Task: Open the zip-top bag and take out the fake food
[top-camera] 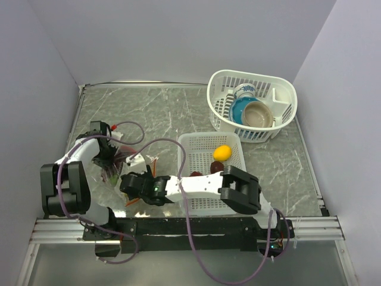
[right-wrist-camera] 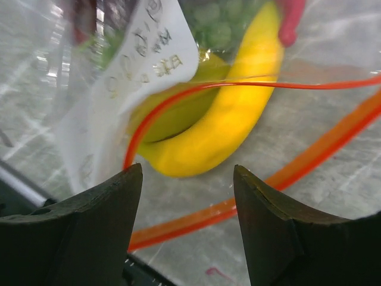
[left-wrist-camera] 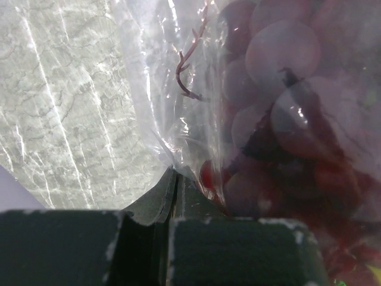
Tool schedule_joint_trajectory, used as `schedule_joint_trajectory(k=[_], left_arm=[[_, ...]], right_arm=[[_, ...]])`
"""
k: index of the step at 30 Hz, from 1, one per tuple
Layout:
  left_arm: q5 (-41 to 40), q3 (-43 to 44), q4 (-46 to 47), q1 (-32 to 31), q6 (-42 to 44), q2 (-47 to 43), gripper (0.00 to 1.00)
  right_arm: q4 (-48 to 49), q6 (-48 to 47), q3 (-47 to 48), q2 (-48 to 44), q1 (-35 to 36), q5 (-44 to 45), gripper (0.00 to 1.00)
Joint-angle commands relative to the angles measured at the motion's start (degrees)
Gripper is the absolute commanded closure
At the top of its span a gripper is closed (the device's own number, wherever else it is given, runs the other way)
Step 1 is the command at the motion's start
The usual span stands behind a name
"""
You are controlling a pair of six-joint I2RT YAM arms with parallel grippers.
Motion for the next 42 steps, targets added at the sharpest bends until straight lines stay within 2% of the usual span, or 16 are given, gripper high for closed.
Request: schedule_joint_trajectory(k=[1, 7, 12, 19, 26, 33, 36, 37, 40, 42], left_arm=[[1.5, 0.2, -0.7, 0.0, 0.6, -2.4, 0.99], [2.2, 0.3, -1.2, 0.0, 0.7, -2.5, 0.99], [3.0, -0.2, -1.5, -0.1, 0.8, -2.5, 0.99], [3.0, -0.7, -1.7, -0.1, 1.3, -3.3, 0.99], [2.8, -1.8, -1.0, -0.1, 1.7, -3.3, 0.99], [3.4, -1.5, -1.5, -0.1, 1.5, -3.8, 0.99], [3.1, -1.6, -1.9, 0.0, 2.0, -4.3, 0.99], [3.0, -1.7, -1.9, 0.0, 2.1, -4.4, 0.99], [2.7, -1.7, -1.7, 0.0, 2.2, -4.5, 0.99], [2.6, -1.7, -1.4, 0.0, 2.0, -4.1, 0.99]], right_arm=[[-1.5, 0.1, 3.1, 1.9, -1.4, -1.0, 0.3], [-2.8, -0.2, 5.7, 4.1, -2.5, 0.7, 0.26], [-7.9, 1.7, 12.9, 9.0, -3.2, 4.7, 0.21], [-14.6, 2.8, 20.4, 14.6, -3.7, 6.4, 0.24], [-13.8, 5.4, 11.8, 11.2, -3.9, 9.3, 0.25], [-13.9, 5.5, 11.7, 11.6, -4.0, 9.4, 0.28], [-13.0, 5.2, 11.2, 11.0, -4.0, 9.7, 0.41], [-12.9, 5.2, 10.7, 10.3, -3.9, 10.0, 0.56], [-12.2, 4.6, 8.4, 7.4, -4.0, 10.2, 0.76], [-11.6, 3.5, 5.5, 5.2, -4.0, 10.0, 0.81]])
